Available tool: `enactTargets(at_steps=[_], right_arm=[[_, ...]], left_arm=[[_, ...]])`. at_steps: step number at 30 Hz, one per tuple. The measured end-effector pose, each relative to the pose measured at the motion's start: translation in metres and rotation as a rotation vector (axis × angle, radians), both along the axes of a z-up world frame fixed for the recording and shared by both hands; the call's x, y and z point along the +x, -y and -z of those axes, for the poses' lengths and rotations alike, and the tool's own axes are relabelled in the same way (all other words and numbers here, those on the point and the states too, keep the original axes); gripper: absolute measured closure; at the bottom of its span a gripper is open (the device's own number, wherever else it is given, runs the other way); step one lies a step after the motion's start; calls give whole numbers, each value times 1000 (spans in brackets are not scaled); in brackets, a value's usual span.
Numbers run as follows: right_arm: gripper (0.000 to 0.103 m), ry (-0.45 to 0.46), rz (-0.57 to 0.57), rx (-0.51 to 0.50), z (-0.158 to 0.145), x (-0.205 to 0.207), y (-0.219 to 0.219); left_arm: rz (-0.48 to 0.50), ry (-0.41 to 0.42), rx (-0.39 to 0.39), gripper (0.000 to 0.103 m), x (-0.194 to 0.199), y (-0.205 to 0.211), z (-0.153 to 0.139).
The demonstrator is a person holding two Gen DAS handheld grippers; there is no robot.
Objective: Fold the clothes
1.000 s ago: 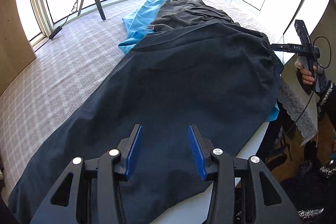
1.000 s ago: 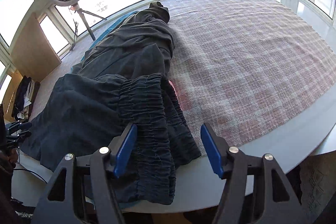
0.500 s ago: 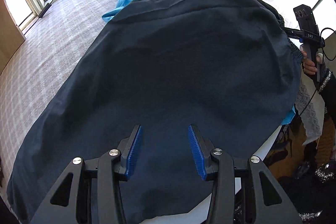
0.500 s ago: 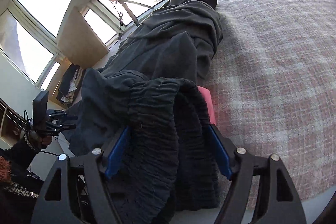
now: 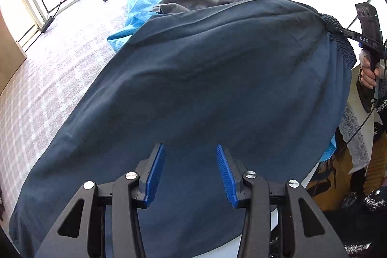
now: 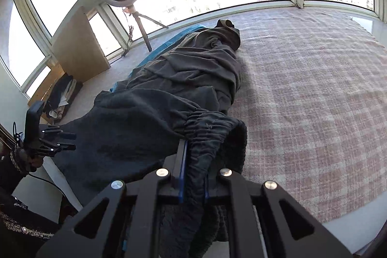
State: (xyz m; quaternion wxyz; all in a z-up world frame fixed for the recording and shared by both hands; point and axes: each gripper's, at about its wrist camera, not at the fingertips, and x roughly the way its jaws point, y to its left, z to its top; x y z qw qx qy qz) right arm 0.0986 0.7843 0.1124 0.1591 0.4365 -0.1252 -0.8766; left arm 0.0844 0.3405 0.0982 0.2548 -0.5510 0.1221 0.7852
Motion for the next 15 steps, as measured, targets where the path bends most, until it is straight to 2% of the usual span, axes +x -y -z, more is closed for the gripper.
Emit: enactTargets(at_steps=[1,3,5,7,10,12,15], right_arm=[[90,24,5,27,7,-5,3],[79,57,11,73,10,-8,9],[75,79,31,121,-1,-4,10],[74,34,92,148,-25,10,3],[74,-59,202,172,-67,32,-1],[74,-128,205,124,-97,41,14],[74,-178,77,154,-124,37,87]], left_arm=[[-26,-6,7,61,4,10,-3],[-83,-18,22,61,11,33,-10],[-173,-45,16,61,26,74,-20],[-265,-74,8,61,40,116,-31],[-459,-105,-21,60,60,199,-40],[-594,-114,-45,60,78,258,-43],[-775,-129,-55,60,103,338,-35]])
